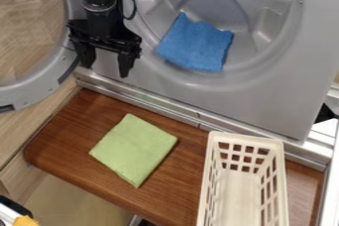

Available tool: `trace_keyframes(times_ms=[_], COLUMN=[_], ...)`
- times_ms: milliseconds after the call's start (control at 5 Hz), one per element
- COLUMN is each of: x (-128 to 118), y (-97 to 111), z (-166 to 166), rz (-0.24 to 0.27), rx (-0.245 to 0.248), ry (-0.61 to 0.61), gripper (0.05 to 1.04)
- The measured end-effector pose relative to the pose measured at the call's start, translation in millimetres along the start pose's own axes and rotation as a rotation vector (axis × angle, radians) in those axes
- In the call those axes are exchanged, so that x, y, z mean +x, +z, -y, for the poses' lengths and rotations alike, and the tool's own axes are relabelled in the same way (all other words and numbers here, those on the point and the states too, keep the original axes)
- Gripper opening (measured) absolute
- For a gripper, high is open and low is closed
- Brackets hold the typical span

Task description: Get the blue cloth inside the washing machine and put it in the basket

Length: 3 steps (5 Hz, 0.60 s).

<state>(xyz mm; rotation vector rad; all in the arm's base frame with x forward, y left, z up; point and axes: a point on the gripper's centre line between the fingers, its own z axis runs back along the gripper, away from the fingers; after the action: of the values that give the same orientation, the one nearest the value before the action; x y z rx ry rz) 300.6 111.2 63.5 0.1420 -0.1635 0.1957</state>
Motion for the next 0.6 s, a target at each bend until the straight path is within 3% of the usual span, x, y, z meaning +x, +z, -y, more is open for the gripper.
trace_keyframes(times_ms=[200, 400, 600], x=[-5.0, 3.5, 7.8], y=[-8.5, -1.5, 1.1], z=[2.5, 32.8, 52.3], rz=[-0.036, -0.020, 0.007], rx=[-0.002, 0.012, -0.009], ry=[0.005, 0.001, 0.006], gripper=[1.000, 1.000, 1.000])
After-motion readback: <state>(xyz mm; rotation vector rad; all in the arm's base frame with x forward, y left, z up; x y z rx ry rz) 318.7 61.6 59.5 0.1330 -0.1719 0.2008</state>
